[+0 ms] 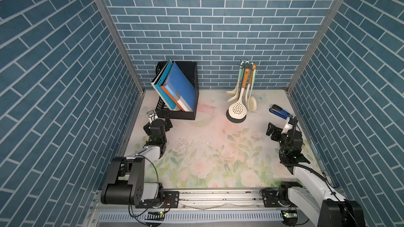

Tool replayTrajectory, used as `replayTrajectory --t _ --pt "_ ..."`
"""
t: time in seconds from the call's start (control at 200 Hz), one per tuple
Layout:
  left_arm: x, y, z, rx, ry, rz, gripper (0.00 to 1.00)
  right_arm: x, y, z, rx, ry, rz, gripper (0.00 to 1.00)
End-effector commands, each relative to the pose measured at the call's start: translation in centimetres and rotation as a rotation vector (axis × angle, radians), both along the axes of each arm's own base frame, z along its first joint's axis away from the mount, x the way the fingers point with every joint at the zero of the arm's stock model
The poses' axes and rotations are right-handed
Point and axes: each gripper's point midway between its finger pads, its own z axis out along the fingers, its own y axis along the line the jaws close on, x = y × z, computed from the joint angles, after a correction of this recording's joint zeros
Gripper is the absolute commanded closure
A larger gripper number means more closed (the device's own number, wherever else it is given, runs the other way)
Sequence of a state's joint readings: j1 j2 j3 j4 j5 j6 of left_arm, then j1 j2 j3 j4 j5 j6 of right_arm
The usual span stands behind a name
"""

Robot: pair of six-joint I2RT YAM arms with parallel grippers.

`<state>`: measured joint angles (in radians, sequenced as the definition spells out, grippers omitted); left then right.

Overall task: Hang the skimmer on the kitchen utensil rack
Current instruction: Reset both arms

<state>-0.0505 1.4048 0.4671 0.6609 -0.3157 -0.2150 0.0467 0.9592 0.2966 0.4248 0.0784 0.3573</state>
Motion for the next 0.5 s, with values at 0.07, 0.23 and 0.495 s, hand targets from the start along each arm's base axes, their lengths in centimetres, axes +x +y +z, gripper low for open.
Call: replayTrajectory --t 0.07,0.23,0.495 --pt "0.3 -0.8 -0.6 0.064 -0.032 -0.097 0.00 2.1 -1.4 1.9 -0.115 -0.071 -0.033 0.01" --pt "-1.1 0.0 0.7 0.070 -0.121 -0.071 0.00 2.4 -3.8 0.6 -0.182 -0.064 -0.120 0.01" --pt "-1.8 -1.1 0.5 0.097 -0.193 -0.152 0.00 4.1 -6.1 -0.6 -0.198 0.011 -0.137 0.01"
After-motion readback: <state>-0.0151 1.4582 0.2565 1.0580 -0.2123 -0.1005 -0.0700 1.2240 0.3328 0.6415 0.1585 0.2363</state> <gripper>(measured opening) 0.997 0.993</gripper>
